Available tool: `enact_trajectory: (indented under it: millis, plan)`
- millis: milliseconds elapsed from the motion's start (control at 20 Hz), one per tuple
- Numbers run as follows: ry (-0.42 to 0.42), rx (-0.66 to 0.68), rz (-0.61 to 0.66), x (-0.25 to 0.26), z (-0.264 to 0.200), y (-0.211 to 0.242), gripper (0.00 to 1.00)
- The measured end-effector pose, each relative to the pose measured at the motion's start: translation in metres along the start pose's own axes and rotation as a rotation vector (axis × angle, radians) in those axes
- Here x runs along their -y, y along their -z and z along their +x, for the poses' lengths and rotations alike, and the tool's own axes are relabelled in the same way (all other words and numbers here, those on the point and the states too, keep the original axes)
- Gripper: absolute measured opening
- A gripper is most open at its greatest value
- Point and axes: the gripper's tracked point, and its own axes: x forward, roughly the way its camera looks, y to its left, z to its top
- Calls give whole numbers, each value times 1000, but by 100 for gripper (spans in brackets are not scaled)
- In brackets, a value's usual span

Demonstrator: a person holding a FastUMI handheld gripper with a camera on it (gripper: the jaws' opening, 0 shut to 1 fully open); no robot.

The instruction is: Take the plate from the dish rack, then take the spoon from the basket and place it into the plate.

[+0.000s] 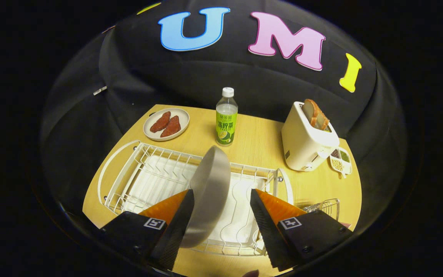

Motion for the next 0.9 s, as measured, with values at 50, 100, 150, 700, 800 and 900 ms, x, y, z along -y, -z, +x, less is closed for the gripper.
enact_trajectory:
  millis: [50,100,150,700,800,900]
  plan:
    - [11,6,29,3,6,-3,88]
    - [17,14,51,3,9,-7,75]
    - [20,16,57,1,11,-8,65]
    - [250,53,-97,11,1,-32,24]
    - [273,74,-152,9,-3,-40,23]
    - [300,111,-229,7,-4,-56,23]
